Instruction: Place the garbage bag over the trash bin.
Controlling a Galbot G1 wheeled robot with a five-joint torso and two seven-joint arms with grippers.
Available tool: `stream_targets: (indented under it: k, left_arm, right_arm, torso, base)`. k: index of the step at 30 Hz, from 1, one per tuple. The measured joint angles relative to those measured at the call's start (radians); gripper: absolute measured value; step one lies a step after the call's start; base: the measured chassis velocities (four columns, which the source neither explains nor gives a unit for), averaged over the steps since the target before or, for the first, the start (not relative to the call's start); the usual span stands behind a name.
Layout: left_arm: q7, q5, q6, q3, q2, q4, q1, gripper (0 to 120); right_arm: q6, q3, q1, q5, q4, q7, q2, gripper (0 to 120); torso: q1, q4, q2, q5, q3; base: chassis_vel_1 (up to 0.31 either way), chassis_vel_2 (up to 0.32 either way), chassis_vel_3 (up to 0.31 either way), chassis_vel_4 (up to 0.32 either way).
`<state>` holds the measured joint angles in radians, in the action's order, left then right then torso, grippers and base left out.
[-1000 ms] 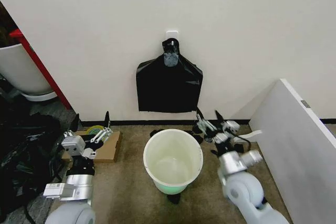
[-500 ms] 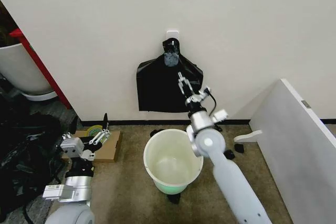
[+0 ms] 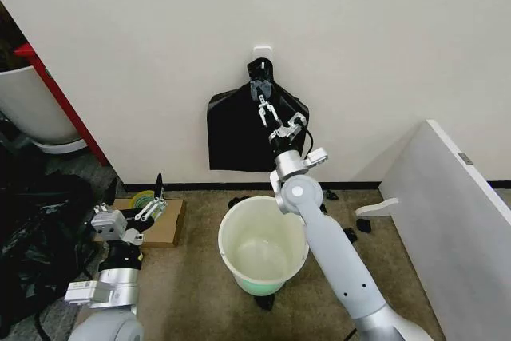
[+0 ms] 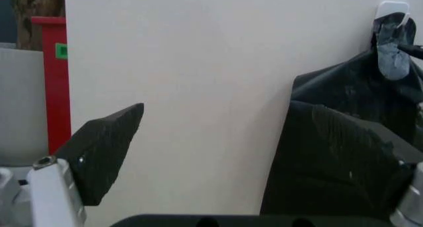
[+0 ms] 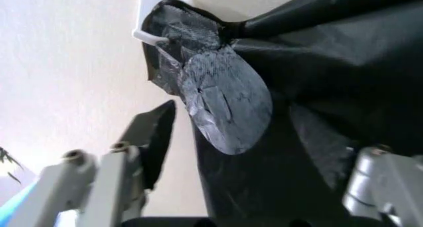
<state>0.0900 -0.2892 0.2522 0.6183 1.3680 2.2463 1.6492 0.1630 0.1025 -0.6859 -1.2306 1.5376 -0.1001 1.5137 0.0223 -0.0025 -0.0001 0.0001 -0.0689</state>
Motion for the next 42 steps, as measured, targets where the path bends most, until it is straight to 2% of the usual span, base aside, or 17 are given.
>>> stream_targets:
  k: [3,7,8,13,15,17,23,30,36,42]
  left_arm:
    - [0.001,-0.001,0.001,0.001,-0.001,-0.003,-0.001,100]
    - [0.002,-0.003,0.004,0.001,-0.003,-0.015,-0.007,100]
    - [0.002,-0.003,0.004,0.001,-0.003,-0.015,-0.007,100]
    - [0.005,-0.003,0.010,-0.004,-0.005,-0.031,-0.012,100]
    - [0.005,-0.003,0.012,-0.004,-0.005,-0.033,-0.013,100]
    - [0.006,-0.003,0.017,-0.003,-0.007,-0.037,-0.013,100]
    - [0.009,-0.006,0.022,-0.002,-0.009,-0.041,-0.013,100]
    - [0.015,-0.024,0.035,0.001,-0.013,-0.059,-0.025,100]
    - [0.016,-0.024,0.048,-0.003,-0.013,-0.070,-0.028,100]
    - [0.017,-0.024,0.050,-0.004,-0.019,-0.069,-0.028,100]
  right_arm:
    - [0.002,0.001,0.001,0.002,-0.002,-0.012,0.003,52]
    - [0.010,0.000,-0.004,0.012,-0.002,-0.054,0.009,33]
    - [0.010,0.000,-0.004,0.012,-0.002,-0.054,0.009,33]
    - [0.027,0.001,-0.006,0.031,-0.006,-0.085,0.018,12]
    - [0.029,0.001,-0.006,0.033,-0.007,-0.087,0.019,10]
    - [0.034,0.001,-0.006,0.044,-0.014,-0.092,0.023,0]
    - [0.050,-0.008,-0.028,0.082,-0.001,-0.094,0.006,0]
    - [0.080,-0.053,-0.250,0.155,0.158,-0.096,-0.116,0]
    - [0.094,-0.071,-0.390,0.218,0.256,-0.109,-0.174,0]
    - [0.130,-0.086,-0.481,0.305,0.264,-0.167,-0.224,0]
  torso:
    - [0.000,0.0000,0.000,0.0000,0.000]
    - [0.000,0.0000,0.000,0.0001,0.000]
    - [0.000,0.0000,0.000,0.0001,0.000]
    - [0.000,0.0000,0.000,0.0000,0.000]
    - [0.000,0.0000,0.000,0.0001,0.000]
    - [0.000,0.0000,0.000,0.0000,0.000]
    - [0.000,0.0003,0.000,0.0000,0.000]
    - [0.000,-0.0001,0.000,0.0002,0.000]
    - [0.000,-0.0002,0.000,0.0002,0.000]
    - [0.000,0.0000,0.000,0.0002,0.000]
  base:
    - [0.000,0.000,0.000,0.000]
    - [0.000,0.000,0.000,0.000]
    - [0.000,0.000,0.000,0.000]
    - [0.000,0.000,0.000,0.000]
    - [0.000,0.000,0.000,0.000]
    - [0.000,0.000,0.000,0.000]
    - [0.000,0.000,0.000,0.000]
    - [0.000,0.000,0.000,0.000]
    - [0.000,0.000,0.000,0.000]
    - [0.000,0.000,0.000,0.000]
